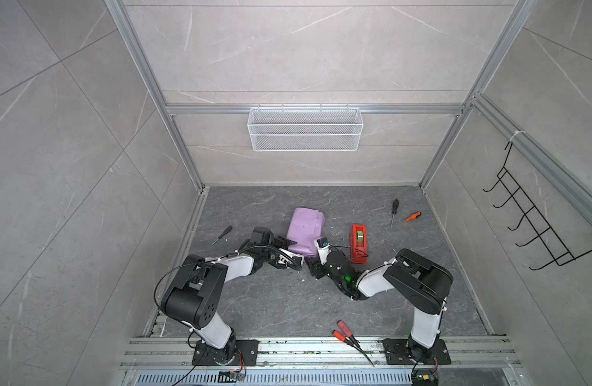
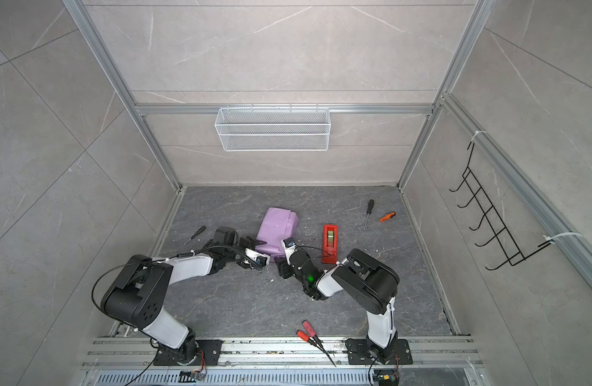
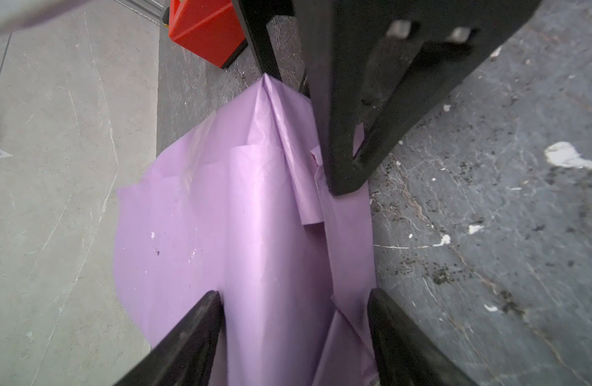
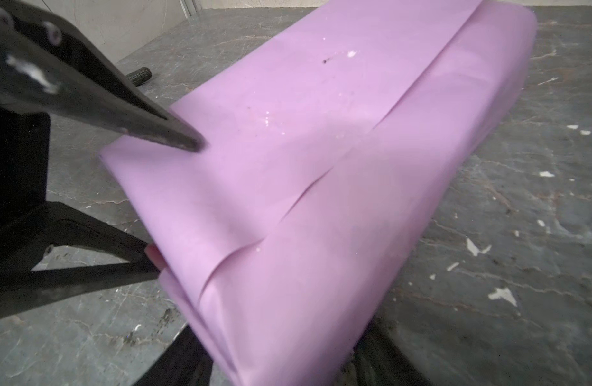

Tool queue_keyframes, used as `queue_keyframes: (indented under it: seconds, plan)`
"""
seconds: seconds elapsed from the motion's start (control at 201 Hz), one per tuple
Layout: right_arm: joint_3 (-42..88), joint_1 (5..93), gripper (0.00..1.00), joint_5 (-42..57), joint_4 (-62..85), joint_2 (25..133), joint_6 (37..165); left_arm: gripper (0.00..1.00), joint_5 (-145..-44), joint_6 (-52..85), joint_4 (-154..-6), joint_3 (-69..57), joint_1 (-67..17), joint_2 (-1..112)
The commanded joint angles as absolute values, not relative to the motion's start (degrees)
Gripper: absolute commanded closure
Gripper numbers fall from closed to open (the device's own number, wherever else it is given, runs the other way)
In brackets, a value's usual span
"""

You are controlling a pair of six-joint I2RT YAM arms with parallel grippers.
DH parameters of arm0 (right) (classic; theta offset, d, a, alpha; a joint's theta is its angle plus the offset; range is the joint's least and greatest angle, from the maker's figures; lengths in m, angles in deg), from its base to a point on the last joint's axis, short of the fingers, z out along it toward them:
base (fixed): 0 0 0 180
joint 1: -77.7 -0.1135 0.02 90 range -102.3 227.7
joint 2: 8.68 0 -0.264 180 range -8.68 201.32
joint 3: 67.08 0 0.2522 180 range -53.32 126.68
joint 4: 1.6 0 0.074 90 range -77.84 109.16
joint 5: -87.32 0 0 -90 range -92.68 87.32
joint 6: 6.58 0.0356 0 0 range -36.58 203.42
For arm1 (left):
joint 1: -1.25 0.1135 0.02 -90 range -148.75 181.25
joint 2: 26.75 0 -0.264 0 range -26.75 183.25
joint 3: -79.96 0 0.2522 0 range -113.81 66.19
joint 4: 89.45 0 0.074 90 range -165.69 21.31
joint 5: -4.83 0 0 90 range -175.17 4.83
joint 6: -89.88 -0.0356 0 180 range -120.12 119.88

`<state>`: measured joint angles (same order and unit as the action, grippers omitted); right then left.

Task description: Wrap the gift box in paper

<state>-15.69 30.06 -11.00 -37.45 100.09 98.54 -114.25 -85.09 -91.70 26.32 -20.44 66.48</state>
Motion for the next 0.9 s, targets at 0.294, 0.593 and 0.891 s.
queue_keyframes:
  seconds: [0.294, 0.593, 0.891]
  plan:
    - [-13.9, 30.9, 0.39, -10.5, -36.8, 99.5, 100.9, 0.41, -110.6, -78.0, -89.6, 25.4, -20.0, 70.3]
    - [-18.1, 32.3, 0.30, -12.3, -28.5, 89.3, 103.6, 0.42, -108.8, -75.3, -93.5, 26.4, -20.0, 70.8]
    - [-13.6, 45.5, 0.30, -6.1, 13.6, 66.3, 113.7, 0.42, -107.1, -71.2, -96.4, 26.0, -20.1, 71.1]
